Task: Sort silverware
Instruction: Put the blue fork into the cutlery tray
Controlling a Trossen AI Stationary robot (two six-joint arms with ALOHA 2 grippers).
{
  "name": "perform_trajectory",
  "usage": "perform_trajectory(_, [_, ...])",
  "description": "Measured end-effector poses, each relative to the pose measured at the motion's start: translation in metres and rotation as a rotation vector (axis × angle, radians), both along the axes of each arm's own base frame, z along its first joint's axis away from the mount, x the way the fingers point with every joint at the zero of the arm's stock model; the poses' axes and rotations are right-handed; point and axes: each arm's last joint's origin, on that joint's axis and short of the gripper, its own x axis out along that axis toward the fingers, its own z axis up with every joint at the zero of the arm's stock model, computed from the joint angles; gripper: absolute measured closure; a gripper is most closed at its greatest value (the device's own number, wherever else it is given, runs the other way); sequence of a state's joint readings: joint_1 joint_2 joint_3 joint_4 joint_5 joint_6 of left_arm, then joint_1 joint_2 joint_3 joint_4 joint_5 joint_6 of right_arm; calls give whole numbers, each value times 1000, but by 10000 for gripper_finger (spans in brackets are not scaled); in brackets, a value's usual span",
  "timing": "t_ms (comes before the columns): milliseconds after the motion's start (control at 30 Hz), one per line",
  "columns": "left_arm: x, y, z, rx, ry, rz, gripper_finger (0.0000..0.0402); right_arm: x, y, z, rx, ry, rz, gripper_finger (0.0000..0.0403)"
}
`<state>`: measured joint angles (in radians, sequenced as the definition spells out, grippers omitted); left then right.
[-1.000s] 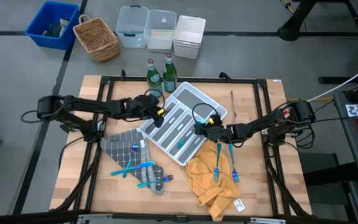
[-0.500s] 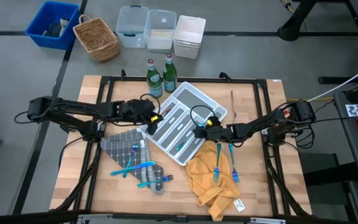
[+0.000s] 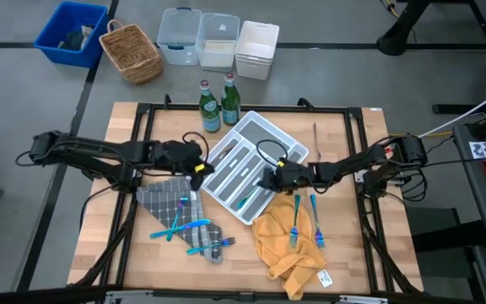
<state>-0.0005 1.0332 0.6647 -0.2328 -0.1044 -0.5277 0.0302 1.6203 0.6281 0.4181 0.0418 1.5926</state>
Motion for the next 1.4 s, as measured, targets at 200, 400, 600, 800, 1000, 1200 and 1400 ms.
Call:
perform_trajectory(200, [-8,-25,-9,-103,120,-145,341,-1,1,7,-26,-27,64,304])
perform_trajectory(400, [-13,-44,-13,-101,172,-232,341,-3,-14,5,-99,19,-15,304])
perform_trajectory(600, [-15,-53,-13,-97,172,-270,341,-6,-27,2,-146,65,-59,304])
perform_trajectory(800, [-16,-57,-12,-88,168,-285,341,4,-31,15,-226,9,-95,304])
perform_trajectory(1000, [-17,-60,-12,-83,166,-294,341,18,-32,36,-311,-48,-54,304])
perform_trajectory(1200, [-19,-64,-13,-99,175,-308,341,30,-31,53,-385,-60,56,304])
perform_trajectory(1400, [-27,-76,-17,-89,243,-378,341,34,-30,63,-543,91,232,304])
